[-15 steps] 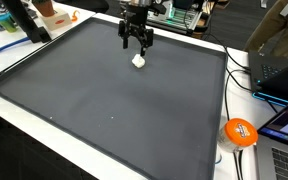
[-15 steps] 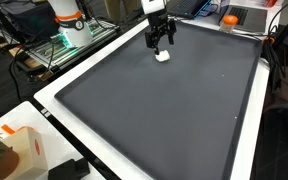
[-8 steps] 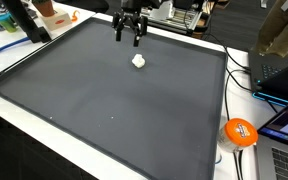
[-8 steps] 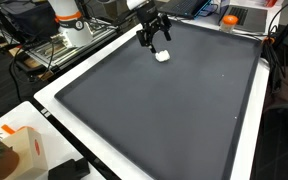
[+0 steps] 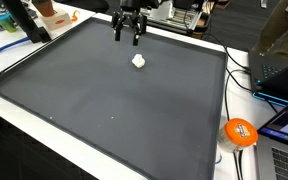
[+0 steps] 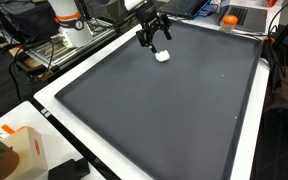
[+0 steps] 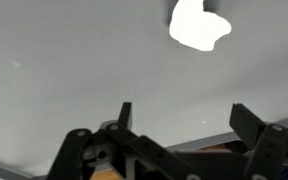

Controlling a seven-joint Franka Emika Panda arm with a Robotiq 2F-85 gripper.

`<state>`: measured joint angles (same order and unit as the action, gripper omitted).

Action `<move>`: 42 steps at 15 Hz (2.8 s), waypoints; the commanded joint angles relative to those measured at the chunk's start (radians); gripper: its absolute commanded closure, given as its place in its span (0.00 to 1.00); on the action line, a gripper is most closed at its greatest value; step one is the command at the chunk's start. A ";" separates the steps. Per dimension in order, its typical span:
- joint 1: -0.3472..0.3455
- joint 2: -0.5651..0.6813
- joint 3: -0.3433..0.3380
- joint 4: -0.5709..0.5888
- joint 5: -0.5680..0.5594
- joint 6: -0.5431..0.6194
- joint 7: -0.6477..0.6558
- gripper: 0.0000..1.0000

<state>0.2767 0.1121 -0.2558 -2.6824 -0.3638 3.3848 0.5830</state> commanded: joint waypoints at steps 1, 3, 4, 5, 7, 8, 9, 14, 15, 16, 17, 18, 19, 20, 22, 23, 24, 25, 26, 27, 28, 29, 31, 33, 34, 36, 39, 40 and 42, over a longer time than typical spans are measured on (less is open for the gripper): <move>0.074 -0.008 -0.069 0.008 0.071 -0.007 -0.091 0.00; 0.128 -0.006 -0.118 0.008 0.123 0.001 -0.160 0.00; 0.158 -0.003 -0.140 0.005 0.153 0.017 -0.189 0.00; 0.185 0.002 -0.158 0.003 0.183 0.031 -0.213 0.00; 0.233 -0.001 -0.173 -0.008 0.226 0.042 -0.251 0.00; 0.271 0.005 -0.194 -0.004 0.259 0.017 -0.295 0.00; 0.289 0.001 -0.193 -0.009 0.268 0.007 -0.306 0.00; 0.440 0.022 -0.266 -0.028 0.381 -0.001 -0.441 0.00; 0.469 0.024 -0.279 -0.037 0.400 -0.004 -0.461 0.00; 0.496 0.027 -0.292 -0.045 0.417 -0.005 -0.481 0.00; 0.521 0.029 -0.300 -0.054 0.429 -0.006 -0.493 0.00; 0.542 0.030 -0.306 -0.061 0.439 -0.004 -0.502 0.00; 0.561 0.032 -0.306 -0.069 0.447 0.006 -0.502 0.00; 0.580 0.034 -0.307 -0.077 0.455 0.020 -0.502 0.00; 0.611 0.036 -0.302 -0.090 0.477 0.054 -0.484 0.00; 0.615 0.056 -0.285 -0.063 0.486 0.057 -0.465 0.00; 0.638 0.074 -0.293 -0.065 0.513 0.085 -0.465 0.00; 0.650 0.078 -0.291 -0.065 0.531 0.096 -0.464 0.00; 0.671 0.095 -0.297 -0.064 0.563 0.109 -0.471 0.00; 0.691 0.112 -0.304 -0.064 0.599 0.118 -0.478 0.00; 0.710 0.129 -0.309 -0.064 0.637 0.124 -0.483 0.00; 0.724 0.142 -0.308 -0.064 0.669 0.129 -0.482 0.00; 0.758 0.174 -0.308 -0.064 0.740 0.145 -0.477 0.00; 0.783 0.198 -0.300 -0.064 0.804 0.190 -0.469 0.00; 0.788 0.202 -0.291 -0.064 0.826 0.210 -0.467 0.00; 0.799 0.208 -0.280 -0.063 0.866 0.238 -0.468 0.00; 0.799 0.206 -0.260 -0.062 0.913 0.274 -0.455 0.00; 0.787 0.195 -0.248 -0.061 0.914 0.277 -0.442 0.00; 0.790 0.197 -0.265 -0.058 0.886 0.261 -0.457 0.00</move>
<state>1.0669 0.3086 -0.5203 -2.7398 0.5227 3.6458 0.1265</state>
